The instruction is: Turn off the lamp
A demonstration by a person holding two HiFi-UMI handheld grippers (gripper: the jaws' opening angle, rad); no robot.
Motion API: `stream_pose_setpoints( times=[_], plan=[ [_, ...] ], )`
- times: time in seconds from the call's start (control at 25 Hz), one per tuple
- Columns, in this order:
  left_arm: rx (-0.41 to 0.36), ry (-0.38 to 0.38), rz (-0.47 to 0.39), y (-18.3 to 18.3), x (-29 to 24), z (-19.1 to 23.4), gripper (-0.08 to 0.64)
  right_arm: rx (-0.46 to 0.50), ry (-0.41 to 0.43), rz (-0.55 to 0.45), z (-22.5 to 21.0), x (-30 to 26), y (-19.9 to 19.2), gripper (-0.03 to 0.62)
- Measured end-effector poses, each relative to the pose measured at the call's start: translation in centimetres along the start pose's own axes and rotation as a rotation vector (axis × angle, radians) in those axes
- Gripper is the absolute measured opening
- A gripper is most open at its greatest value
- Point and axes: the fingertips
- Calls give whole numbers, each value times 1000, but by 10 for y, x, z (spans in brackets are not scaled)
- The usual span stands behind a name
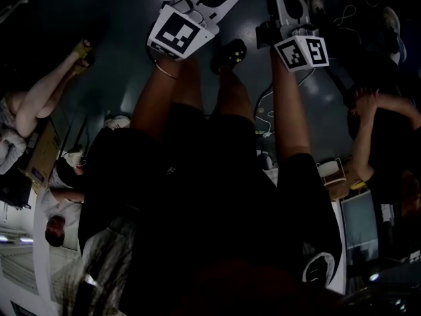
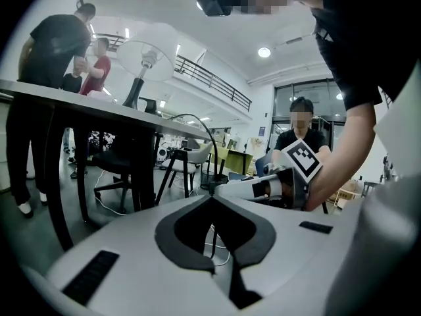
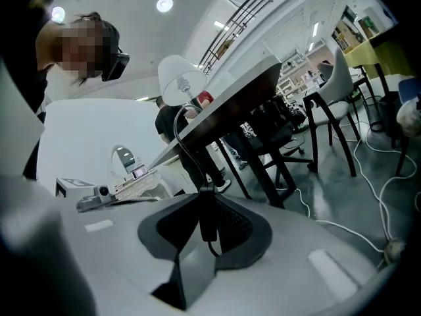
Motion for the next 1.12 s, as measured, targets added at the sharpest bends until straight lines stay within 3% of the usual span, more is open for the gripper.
stream_pose_setpoints(
  times=[0.52,1.12],
  plan=[
    [15,1,6,-3,0,-2,6,-7,-52,12,-21,0,-18,64],
    [27,-8,1,0,-4,-8,6,-18,-43,1,-22,8,-16,40]
  ],
)
Point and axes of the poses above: the fingertips, and each gripper's own axes: x backward along the fingers, z to its left, y out of its top, and after that the axes turned 14 degrees about -y, right-handed
